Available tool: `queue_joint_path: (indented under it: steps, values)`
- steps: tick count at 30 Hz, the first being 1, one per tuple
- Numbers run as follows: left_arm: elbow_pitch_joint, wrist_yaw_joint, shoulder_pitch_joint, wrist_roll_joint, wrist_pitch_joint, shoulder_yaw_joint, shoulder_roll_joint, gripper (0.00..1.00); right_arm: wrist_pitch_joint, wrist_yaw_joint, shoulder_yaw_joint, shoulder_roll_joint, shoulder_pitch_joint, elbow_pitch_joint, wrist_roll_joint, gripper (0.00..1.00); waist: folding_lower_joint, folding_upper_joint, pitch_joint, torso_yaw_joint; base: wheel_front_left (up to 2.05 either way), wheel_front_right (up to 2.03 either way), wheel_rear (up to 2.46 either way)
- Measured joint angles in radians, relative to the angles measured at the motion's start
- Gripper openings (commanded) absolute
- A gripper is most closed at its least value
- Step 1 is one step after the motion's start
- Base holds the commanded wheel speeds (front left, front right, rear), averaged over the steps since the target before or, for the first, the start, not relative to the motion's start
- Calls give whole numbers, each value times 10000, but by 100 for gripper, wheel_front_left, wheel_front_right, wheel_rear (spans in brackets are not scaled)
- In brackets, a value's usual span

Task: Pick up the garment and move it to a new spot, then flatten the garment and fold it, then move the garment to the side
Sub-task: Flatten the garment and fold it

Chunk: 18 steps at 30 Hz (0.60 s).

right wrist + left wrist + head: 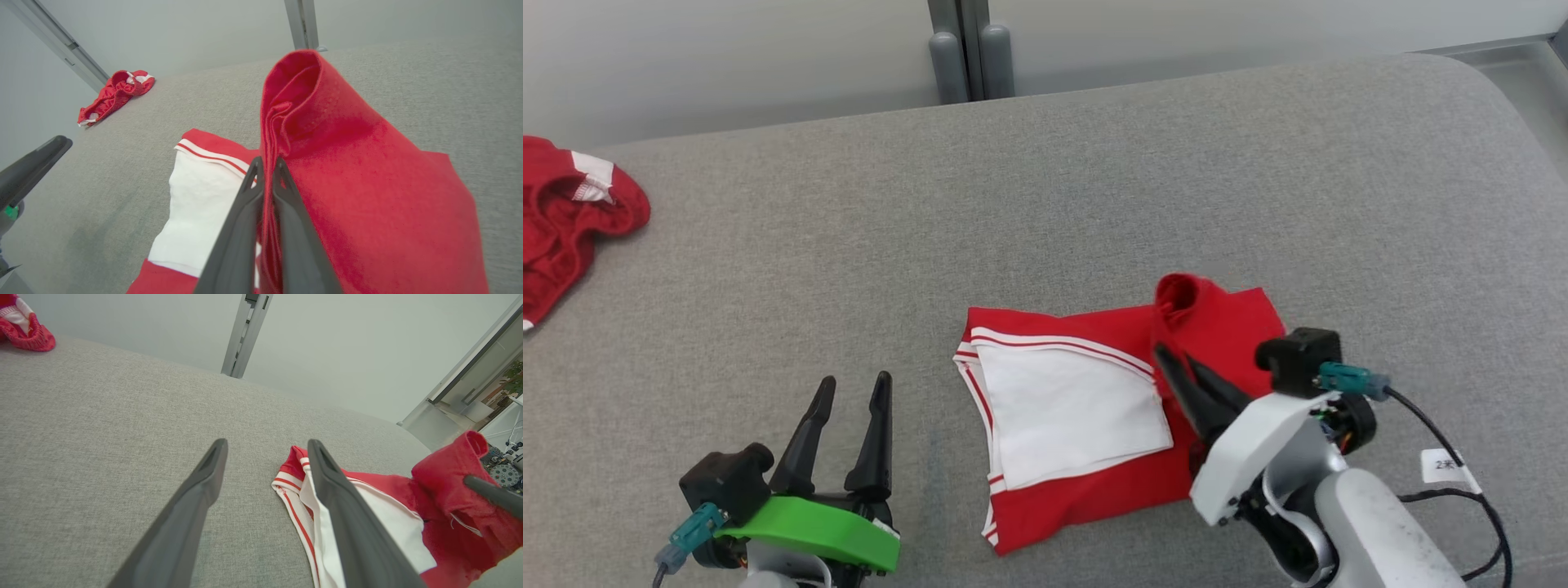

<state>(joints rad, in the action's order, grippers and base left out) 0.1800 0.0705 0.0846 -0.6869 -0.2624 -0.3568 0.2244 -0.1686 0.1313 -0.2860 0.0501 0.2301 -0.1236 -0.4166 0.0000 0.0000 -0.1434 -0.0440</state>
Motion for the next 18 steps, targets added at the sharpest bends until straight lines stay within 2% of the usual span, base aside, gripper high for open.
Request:
queue_joint_path:
  steps: [4,11,18]
  values:
    - [50,17,109,0,0,0,-61,100,240,0,-1198,-13,390,-476,-719,0,0,0,-52,181,0,0,0]
    - [148,119,237,21,0,48,-228,100,938,0,-2847,-15,1400,-2065,-1561,0,0,0,-168,630,0,0,0]
    - [234,186,240,105,0,150,-362,100,1310,0,-3661,-8,2193,-3348,-2130,0,1,0,-228,925,0,0,0]
